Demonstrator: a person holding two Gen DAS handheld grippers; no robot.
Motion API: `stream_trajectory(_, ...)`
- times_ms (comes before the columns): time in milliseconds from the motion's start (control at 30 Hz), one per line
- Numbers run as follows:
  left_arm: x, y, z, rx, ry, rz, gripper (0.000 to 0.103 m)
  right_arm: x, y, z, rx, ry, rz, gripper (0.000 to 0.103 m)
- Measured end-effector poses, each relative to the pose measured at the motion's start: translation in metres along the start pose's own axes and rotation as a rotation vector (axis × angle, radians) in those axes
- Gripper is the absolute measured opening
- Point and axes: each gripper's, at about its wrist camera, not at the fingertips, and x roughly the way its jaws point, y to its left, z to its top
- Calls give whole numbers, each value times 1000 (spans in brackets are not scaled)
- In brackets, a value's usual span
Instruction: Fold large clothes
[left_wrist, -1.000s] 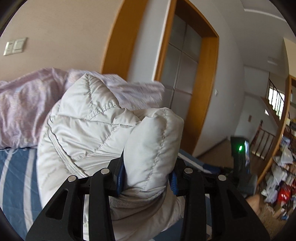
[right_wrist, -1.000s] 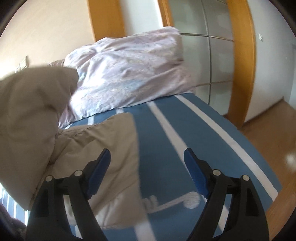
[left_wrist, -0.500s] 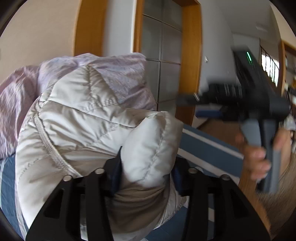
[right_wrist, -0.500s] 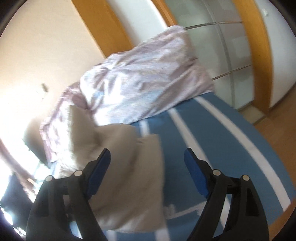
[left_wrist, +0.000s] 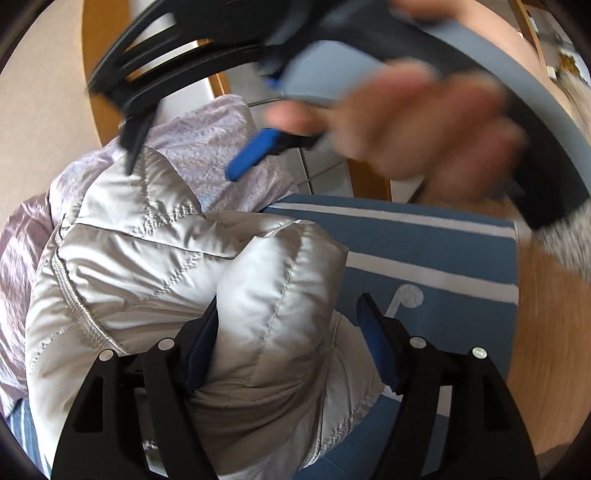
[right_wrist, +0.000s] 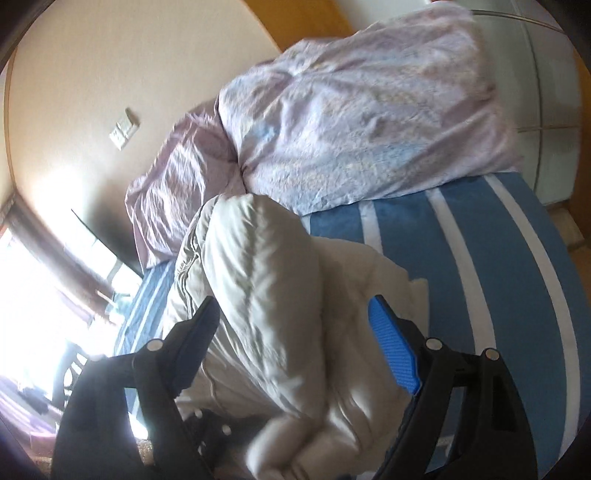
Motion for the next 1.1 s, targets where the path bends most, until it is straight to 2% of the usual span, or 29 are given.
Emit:
stream_trajectory(133, 6, -9, -3, 47, 17, -2, 71, 22, -3, 9, 24, 64, 15, 83)
stream_trajectory(200, 9, -9, -5, 71, 25, 0, 71, 31, 0, 7, 12, 96, 22, 78)
stream_trajectory(300, 14, -11, -6, 103, 34, 9, 71, 37, 0, 2, -4, 87, -24, 51)
stream_trajectory(333, 14, -13, -6, 111, 36, 13, 71, 38, -3, 1, 3, 86, -22, 39)
stream_trajectory(367, 13, -14, -7, 131, 36, 21, 71, 40, -8, 0, 19, 85, -17, 32)
stream_trajectory(467, -6, -14, -8, 174, 21, 24, 70, 46, -21, -4, 48, 91, -4, 25)
stream_trajectory(600, -62, 9, -7, 170, -9, 3, 70, 50, -31, -9, 54, 73, -16, 22)
stream_trajectory(667, -91, 33, -3, 131, -33, -12, 71, 51, -38, -10, 68, 69, -8, 22)
stream_trajectory(733, -112, 64, 2, 82, -56, -2, 79, 51, -41, -13, 63, 60, -13, 22)
stream_trajectory(833, -124, 116, 10, 14, -90, 128, 83, 51, -41, -19, 49, 43, -36, 23)
stream_trajectory(867, -120, 135, 13, -25, -79, 168, 83, 52, -42, -20, 46, 39, -42, 23)
stream_trajectory(933, -101, 172, 14, -128, -37, 186, 83, 51, -41, -23, 40, 29, -53, 23)
stream_trajectory(1033, -64, 218, 14, -259, 20, 146, 83, 51, -40, -25, 22, 19, -82, 24)
stream_trajectory(1100, -40, 234, 11, -329, 57, 132, 82, 52, -39, -28, 6, 10, -109, 25)
